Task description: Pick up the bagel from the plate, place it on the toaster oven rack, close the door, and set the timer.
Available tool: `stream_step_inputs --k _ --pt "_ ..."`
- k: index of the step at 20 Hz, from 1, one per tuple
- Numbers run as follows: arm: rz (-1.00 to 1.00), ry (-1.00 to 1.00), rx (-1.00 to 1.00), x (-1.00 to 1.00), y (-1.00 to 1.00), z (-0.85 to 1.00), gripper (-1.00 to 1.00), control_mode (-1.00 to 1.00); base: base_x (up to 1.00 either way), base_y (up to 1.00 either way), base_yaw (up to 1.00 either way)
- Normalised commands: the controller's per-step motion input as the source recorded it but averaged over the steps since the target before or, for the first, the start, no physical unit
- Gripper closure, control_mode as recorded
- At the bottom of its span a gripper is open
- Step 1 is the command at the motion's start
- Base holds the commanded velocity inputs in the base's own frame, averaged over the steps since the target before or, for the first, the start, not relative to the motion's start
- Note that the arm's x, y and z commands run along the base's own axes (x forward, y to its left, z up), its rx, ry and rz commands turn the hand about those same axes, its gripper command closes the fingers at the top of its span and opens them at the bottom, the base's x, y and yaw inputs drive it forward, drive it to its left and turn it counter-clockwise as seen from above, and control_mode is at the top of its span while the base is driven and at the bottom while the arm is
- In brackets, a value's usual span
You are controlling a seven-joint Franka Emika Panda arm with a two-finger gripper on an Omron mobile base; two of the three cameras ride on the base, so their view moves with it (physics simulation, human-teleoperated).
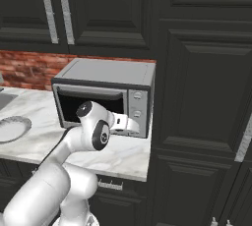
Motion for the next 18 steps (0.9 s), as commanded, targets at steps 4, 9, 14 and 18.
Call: stream_step_inputs --k 4,9,14,18 --pt "0.00 0.05 0.00 0.44 -0.01 -0.11 -1.00 -1.00 0.00 0.00 0.00" --pt "0.00 0.10 -0.02 0.09 -0.03 -0.25 -1.00 -1.00 0.00 0.00 0.00" --pt "0.00 0.03 -0.04 0.02 -0.03 -0.15 -1.00 -1.00 0.00 0.00 0.00" --pt "0.00 0.00 -0.10 0.01 -0.10 -0.05 -1.00 -1.00 0.00 0.00 0.00"
